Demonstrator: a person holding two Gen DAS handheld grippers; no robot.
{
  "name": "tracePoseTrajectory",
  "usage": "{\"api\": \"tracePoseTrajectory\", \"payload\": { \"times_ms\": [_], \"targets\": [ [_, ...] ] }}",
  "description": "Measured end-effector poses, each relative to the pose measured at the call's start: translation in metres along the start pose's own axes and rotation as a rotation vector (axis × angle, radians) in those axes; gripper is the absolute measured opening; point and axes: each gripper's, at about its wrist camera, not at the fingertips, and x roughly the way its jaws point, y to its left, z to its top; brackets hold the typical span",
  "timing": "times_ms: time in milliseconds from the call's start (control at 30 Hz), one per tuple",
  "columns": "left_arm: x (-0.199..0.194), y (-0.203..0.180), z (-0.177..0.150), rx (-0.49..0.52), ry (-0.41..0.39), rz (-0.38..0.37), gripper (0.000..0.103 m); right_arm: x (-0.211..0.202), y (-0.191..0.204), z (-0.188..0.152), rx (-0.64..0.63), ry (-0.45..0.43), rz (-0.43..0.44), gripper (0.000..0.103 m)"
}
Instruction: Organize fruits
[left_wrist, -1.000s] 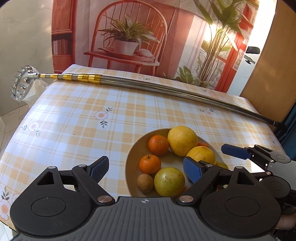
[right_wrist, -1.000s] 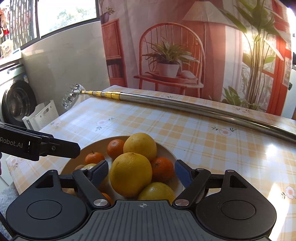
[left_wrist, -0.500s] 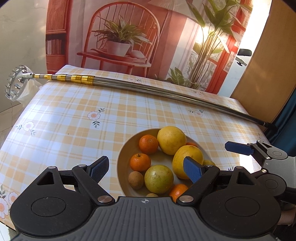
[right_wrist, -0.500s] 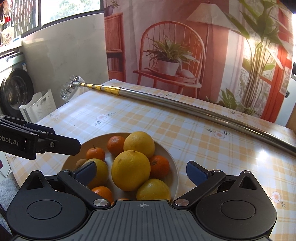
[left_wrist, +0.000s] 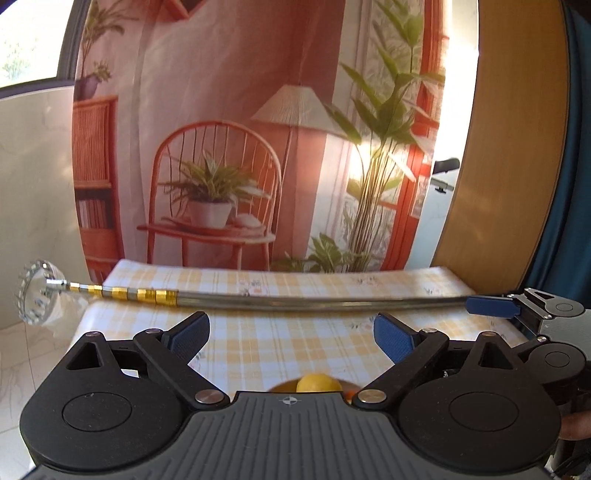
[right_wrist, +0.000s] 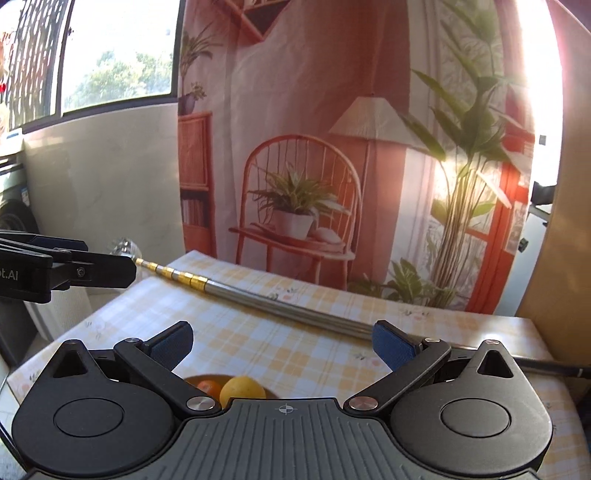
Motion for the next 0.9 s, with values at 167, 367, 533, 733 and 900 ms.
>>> {"api": "tracePoseTrajectory", "payload": {
  "times_ms": [167, 367, 533, 733, 900],
  "targets": [
    [-0.018, -0.008, 0.033, 0.005, -0.120, 0.015, 0.102, -0.025, -0.013, 0.033, 0.054, -0.076, -0.013, 0.102],
    [-0.042, -0.022, 0.058, 0.020, -0.224, -0.001, 0.103, -0.058, -0.011, 0.070, 0.055, -0.159, -0.089, 0.103],
    [-0.051, -0.035, 0.070, 0.056, -0.241, 0.005, 0.103, -0.074, -0.015, 0.082, 0.095, -0.191, -0.089, 0.103],
    [-0.060, -0.037, 0.069, 0.049, -0.235, 0.043, 0.103, -0.078, -0.014, 0.082, 0.100, -0.190, -0.110, 0.103],
    [-0.063, -0.035, 0.068, 0.065, -0.228, 0.059, 0.103, -0.081, -0.012, 0.081, 0.099, -0.194, -0.123, 0.103]
  ]
}}
